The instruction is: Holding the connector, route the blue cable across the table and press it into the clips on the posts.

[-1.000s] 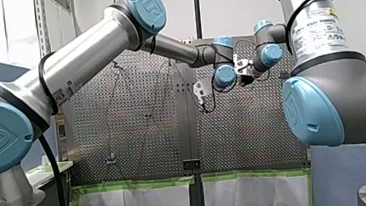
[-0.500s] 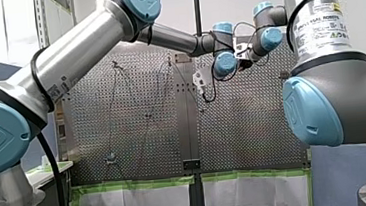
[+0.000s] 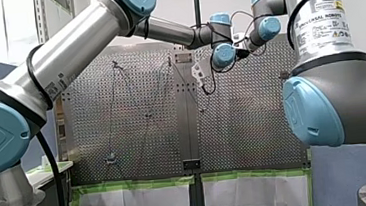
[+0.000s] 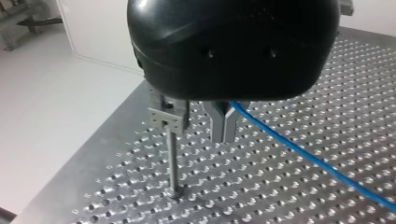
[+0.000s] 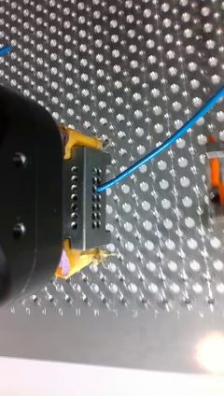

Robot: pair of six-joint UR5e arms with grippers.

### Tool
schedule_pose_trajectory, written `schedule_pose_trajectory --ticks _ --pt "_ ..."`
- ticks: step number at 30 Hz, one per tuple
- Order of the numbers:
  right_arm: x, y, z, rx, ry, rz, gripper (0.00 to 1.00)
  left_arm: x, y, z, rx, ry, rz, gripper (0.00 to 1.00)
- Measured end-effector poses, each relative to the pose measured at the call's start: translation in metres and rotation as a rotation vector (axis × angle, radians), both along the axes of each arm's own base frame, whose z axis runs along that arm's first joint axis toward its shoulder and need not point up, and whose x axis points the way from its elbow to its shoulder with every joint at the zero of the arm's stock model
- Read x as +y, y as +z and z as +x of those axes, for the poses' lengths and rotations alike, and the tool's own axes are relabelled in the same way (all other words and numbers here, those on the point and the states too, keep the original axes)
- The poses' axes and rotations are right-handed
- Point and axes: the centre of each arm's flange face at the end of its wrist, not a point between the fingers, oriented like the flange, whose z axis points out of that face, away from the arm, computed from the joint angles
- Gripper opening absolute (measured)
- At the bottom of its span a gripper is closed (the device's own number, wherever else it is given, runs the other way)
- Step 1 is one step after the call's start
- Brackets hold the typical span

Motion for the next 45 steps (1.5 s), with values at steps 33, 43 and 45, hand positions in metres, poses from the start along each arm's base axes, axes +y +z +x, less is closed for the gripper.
schedule_pose_trajectory --ticks 33,43,45 --pt "-0.013 0.01 -0.003 -0.02 0.02 -0.014 0.0 0.024 0.002 0.082 -0.126 -0.059 -0.043 0.0" --pt "-0.02 0.015 -0.009 -0.025 0.01 -0.026 0.0 0.025 -0.011 0.086 -0.103 -0.074 -0.034 0.53" --pt "-0.021 0.015 -0.009 -0.025 0.009 -0.025 0.0 0.024 -0.012 0.084 -0.096 -0.083 -0.037 0.71"
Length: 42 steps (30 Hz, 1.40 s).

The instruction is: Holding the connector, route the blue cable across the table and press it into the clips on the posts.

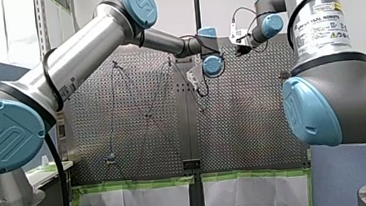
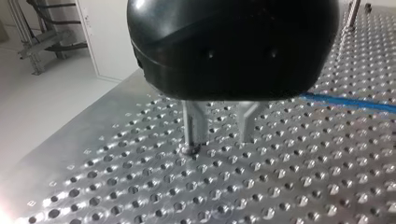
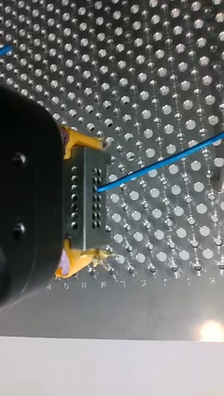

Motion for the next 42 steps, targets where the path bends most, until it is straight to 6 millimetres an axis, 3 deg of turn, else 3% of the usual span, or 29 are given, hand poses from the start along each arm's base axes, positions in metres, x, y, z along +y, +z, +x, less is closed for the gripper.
schedule_pose_trajectory --ticks 2,23,33,42 --pt "0.0 0.0 0.0 0.0 0.001 0.0 0.0 -0.001 -0.001 -0.002 0.007 -0.006 0.0 0.99" --pt "-0.001 -0.003 0.001 -0.001 0.018 0.005 0.0 0.002 -0.006 -0.027 0.142 -0.035 0.033 0.99" --pt "0.0 -0.004 0.002 0.0 0.022 0.009 0.0 0.005 0.023 -0.06 0.119 -0.084 0.028 0.99" --pt "0.001 -0.005 0.004 0.001 0.026 0.01 0.0 0.017 0.05 -0.076 0.057 -0.068 0.013 0.99"
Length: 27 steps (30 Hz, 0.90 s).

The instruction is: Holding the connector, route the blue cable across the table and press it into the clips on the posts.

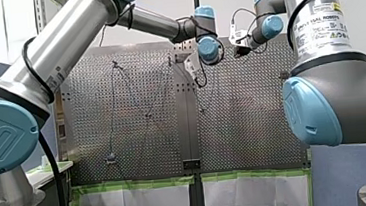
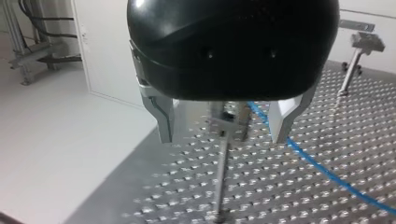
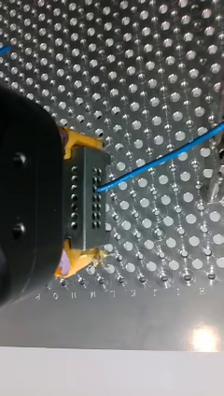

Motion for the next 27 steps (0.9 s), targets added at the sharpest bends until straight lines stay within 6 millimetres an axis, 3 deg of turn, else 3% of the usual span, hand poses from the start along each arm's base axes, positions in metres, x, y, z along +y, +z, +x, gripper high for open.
schedule_pose_trajectory --ticks 17,27 --pt "0.003 -0.003 0.007 0.005 0.013 0.002 0.0 0.026 0.053 -0.045 -0.122 0.019 -0.094 0.99" --pt "0.007 -0.003 0.014 0.008 0.026 0.002 0.0 0.022 0.079 -0.114 -0.16 -0.017 -0.268 0.99"
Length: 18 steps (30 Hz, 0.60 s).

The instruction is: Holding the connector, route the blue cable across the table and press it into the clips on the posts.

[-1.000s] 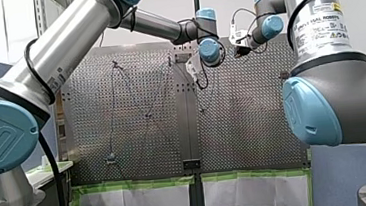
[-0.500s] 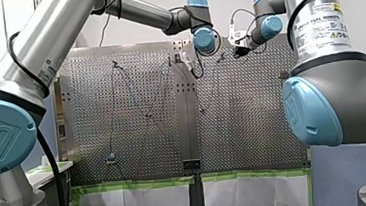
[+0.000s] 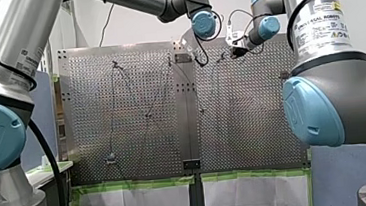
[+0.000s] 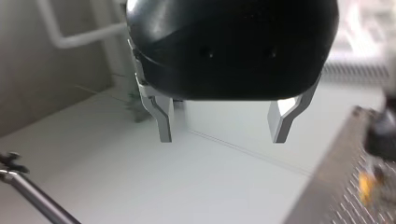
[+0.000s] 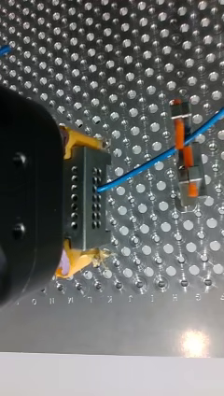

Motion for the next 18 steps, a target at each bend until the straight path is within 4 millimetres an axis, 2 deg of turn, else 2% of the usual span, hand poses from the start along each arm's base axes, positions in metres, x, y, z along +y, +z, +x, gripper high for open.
schedule_pose_trajectory --ticks 9,15,18 --pt "0.001 0.0 0.003 0.0 0.005 0.001 0.0 0.002 0.02 -0.066 -0.022 -0.054 -0.179 0.99" --pt "0.002 -0.001 0.004 0.0 0.007 0.001 0.0 0.017 0.033 -0.087 -0.047 -0.081 -0.28 0.99" --pt "0.002 -0.001 0.004 0.0 0.007 0.001 0.0 0.023 0.031 -0.089 -0.054 -0.082 -0.307 0.99"
